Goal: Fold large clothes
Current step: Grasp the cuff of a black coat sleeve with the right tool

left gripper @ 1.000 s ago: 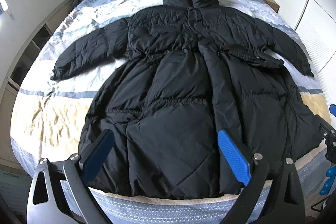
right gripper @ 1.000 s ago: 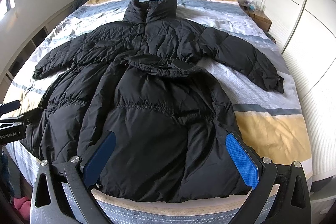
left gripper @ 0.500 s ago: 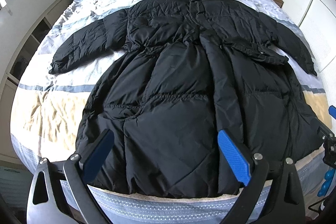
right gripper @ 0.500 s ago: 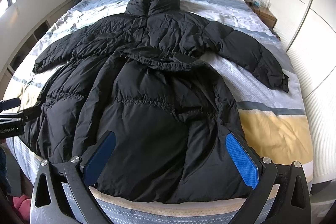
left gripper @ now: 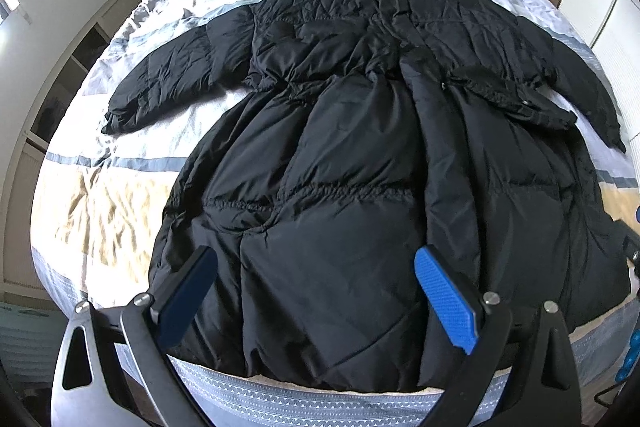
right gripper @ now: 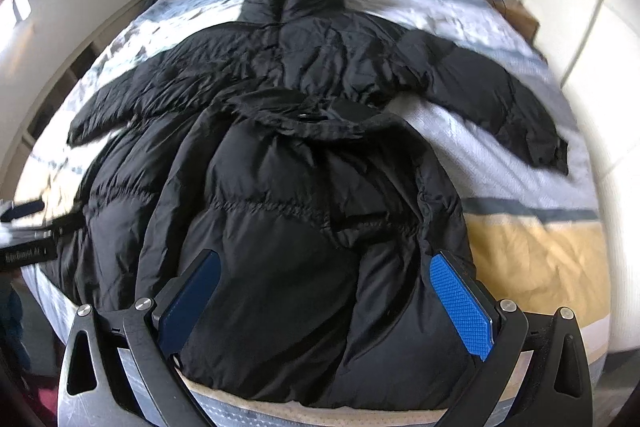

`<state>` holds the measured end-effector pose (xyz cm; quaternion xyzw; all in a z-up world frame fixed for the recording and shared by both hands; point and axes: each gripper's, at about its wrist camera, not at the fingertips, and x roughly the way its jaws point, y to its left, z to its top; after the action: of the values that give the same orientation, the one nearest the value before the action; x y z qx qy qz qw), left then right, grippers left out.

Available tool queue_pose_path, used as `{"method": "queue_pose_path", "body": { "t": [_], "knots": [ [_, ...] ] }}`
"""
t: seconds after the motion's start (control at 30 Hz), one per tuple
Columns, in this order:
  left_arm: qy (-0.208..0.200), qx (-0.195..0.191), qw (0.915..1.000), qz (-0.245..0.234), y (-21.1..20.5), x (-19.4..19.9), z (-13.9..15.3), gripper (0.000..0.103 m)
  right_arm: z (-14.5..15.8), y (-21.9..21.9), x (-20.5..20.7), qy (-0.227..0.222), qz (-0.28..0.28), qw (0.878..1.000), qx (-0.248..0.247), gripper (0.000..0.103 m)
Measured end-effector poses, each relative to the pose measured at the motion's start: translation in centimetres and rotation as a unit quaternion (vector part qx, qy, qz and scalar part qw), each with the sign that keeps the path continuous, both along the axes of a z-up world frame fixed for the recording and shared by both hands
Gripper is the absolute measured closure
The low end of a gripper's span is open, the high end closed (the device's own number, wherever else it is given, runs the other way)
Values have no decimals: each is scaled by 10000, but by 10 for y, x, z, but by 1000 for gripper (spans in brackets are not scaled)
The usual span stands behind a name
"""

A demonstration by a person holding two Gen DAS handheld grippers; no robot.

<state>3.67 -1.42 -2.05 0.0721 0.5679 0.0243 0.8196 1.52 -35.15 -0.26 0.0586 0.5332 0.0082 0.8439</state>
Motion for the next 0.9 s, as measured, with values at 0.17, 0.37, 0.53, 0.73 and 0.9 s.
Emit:
{"method": "queue_pose_path", "body": {
  "t": [0.17,0.37,0.53,0.73,0.9],
  "knots": [
    [104,-180,9993,307,-3,13,7,3,-16,-52,30,104,-601,9979,238,0],
    [145,-127,9985,510,-5,13,19,3,-45,-159,75,130,-1767,9800,906,0],
    [218,73,9965,803,0,7,22,3,-76,-240,94,32,-2795,9444,1730,1],
    [363,249,9938,1018,4,-3,19,3,-124,-312,100,-186,-3835,8784,2847,1],
    [515,211,9909,1225,6,-10,13,3,-149,-340,102,-571,-4379,8197,3649,5]
  ]
}}
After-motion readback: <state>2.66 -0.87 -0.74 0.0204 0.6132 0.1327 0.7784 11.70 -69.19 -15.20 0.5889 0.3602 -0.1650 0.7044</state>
